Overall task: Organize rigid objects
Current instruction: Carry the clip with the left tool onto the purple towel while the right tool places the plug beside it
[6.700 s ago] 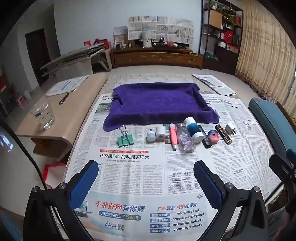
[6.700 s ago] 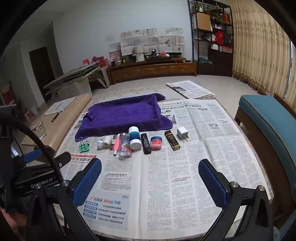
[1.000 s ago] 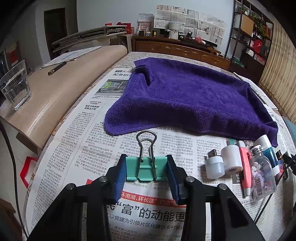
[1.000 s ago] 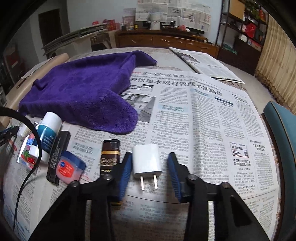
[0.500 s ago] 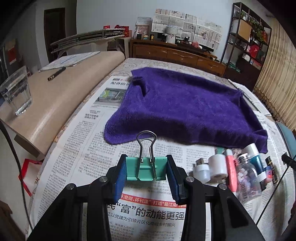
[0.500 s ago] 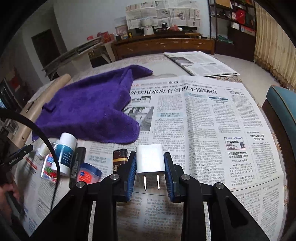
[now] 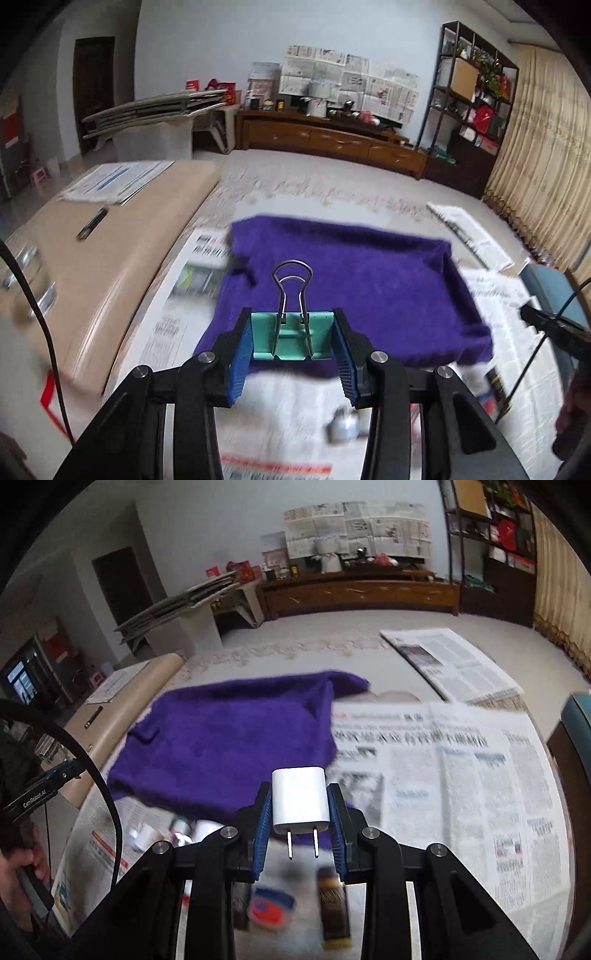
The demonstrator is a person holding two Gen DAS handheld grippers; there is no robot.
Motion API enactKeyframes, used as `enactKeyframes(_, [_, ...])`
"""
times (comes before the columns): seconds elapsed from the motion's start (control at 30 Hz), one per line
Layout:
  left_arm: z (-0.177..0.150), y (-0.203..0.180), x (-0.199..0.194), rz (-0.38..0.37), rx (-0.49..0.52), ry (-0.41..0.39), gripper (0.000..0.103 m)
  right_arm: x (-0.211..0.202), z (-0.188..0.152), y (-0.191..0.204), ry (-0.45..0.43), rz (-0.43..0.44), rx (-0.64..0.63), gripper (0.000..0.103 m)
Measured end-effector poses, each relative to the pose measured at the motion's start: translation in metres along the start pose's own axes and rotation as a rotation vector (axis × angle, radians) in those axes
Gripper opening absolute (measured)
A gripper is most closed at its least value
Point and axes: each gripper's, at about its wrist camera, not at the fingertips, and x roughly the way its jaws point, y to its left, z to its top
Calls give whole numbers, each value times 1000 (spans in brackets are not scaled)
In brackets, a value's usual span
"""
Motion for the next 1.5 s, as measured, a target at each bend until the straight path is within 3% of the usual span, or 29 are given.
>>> enactKeyframes(0.27, [48,-24,57,-72,53,19,39,49,62,37,-1,44,-39,29])
enactKeyframes(0.5, [58,-35,129,-108,72,101,39,124,89,47,84,29,-56,29])
enactKeyframes(0.8, [55,-43,185,-109,86,201,39,199,86,44,224,-31,-101,29])
enactKeyframes(1.27, [49,-57,205,-34,210,315,40,210,83,47,289,-74,-180,30])
enactKeyframes(1.3, [48,-59,205,-29,219,318,43,209,82,48,291,-74,-197,31])
enactKeyframes(1.33, [48,-59,206,-16,218,323,56,209,82,48,294,-72,-201,33])
enactKeyframes(1.4, [48,-55,208,-3,204,336,69,209,83,50,298,-53,-195,45])
enactKeyframes(1.5, [48,-43,201,-27,157,313,69,198,79,46,294,-42,-167,49])
